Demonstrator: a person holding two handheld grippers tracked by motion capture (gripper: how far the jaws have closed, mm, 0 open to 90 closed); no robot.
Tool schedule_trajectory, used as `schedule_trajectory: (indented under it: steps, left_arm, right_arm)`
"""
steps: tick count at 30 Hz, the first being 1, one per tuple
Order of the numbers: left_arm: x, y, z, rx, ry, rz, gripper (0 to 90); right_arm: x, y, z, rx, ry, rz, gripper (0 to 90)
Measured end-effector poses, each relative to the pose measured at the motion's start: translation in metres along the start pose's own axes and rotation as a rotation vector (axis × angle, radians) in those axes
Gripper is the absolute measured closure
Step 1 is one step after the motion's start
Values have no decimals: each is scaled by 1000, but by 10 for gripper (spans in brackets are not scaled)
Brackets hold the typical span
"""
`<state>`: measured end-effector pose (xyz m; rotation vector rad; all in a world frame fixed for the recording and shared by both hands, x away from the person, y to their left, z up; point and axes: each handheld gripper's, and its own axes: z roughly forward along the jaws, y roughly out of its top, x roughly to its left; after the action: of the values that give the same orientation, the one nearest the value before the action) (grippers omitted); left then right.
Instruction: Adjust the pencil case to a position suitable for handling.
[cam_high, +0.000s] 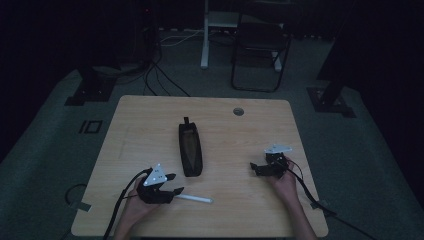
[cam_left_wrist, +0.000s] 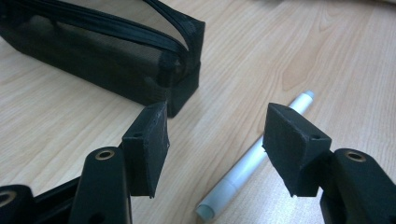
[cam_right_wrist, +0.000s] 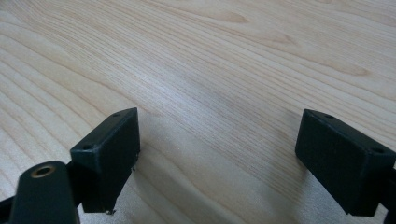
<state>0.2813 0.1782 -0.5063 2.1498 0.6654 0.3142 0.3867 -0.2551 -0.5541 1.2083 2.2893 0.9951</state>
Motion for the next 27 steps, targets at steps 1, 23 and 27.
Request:
schedule_trajectory:
  steps: [1, 23, 27]
  left_arm:
    - [-1, 0, 1, 2, -4, 3, 411]
    - [-12, -4, 14, 47, -30, 33, 416]
    - [-10, -2, 12, 9, 2, 17, 409]
  right_arm:
    - [0, 0, 0, 0, 0, 0, 140]
    - [0, 0, 0, 0, 0, 0, 140]
    - [0, 0, 0, 0, 0, 0, 140]
